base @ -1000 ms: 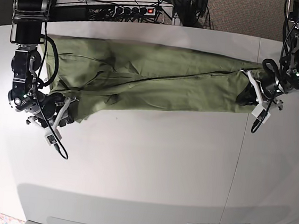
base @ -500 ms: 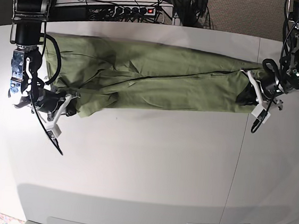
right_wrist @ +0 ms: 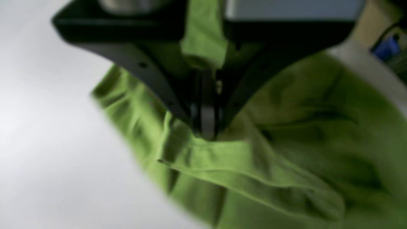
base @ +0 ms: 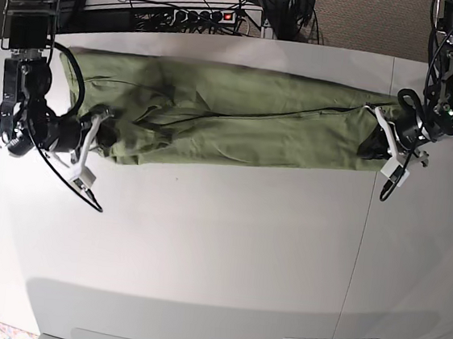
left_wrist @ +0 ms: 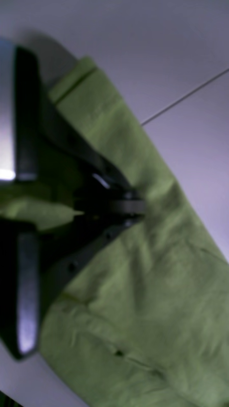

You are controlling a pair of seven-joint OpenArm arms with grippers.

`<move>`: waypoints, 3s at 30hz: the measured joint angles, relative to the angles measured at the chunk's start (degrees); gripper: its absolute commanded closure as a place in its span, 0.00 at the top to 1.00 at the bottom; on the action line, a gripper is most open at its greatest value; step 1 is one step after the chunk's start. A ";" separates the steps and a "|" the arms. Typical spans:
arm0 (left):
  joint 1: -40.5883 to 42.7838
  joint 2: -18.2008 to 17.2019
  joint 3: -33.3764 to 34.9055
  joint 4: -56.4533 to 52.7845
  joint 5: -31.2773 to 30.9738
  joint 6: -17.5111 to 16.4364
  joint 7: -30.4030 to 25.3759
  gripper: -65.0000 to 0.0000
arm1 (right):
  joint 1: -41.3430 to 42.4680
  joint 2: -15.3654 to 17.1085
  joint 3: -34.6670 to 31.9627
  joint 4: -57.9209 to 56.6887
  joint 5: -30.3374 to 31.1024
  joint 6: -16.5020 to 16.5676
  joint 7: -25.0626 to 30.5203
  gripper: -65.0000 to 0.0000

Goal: Fold the T-shirt properly
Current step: 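Adjust the right gripper's grip on the folded end of the shirt, then grasp the folded end of the shirt with the left gripper, then fold the held end toward the right gripper with the left gripper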

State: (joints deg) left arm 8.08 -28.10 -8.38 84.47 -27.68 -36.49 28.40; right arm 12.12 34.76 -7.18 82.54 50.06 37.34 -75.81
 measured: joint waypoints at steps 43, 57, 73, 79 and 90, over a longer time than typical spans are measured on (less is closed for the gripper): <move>0.17 -7.93 -8.68 7.15 -16.37 14.88 28.48 0.36 | -5.97 0.59 0.00 2.60 -13.22 -0.02 6.40 0.15; 0.94 -6.71 -8.94 -0.52 -25.33 14.19 29.97 0.36 | -5.95 0.57 0.00 2.60 -13.20 -0.02 5.99 0.15; 0.90 -3.78 -8.94 -1.75 -35.95 6.51 33.57 0.00 | -5.95 0.57 0.00 2.60 -13.20 -0.02 5.99 0.15; -1.31 -3.80 -8.90 0.96 -49.70 -1.03 39.10 0.00 | -5.95 0.57 0.00 2.60 -12.98 -0.02 5.99 0.15; -1.60 7.58 -8.66 9.88 -55.45 -3.23 41.79 0.00 | -5.79 -0.83 0.33 2.60 -13.66 -0.04 5.75 0.15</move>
State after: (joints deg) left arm 6.48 -20.51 -17.04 94.35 -83.13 -39.72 70.19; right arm 6.33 33.93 -6.85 85.14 36.40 37.30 -70.06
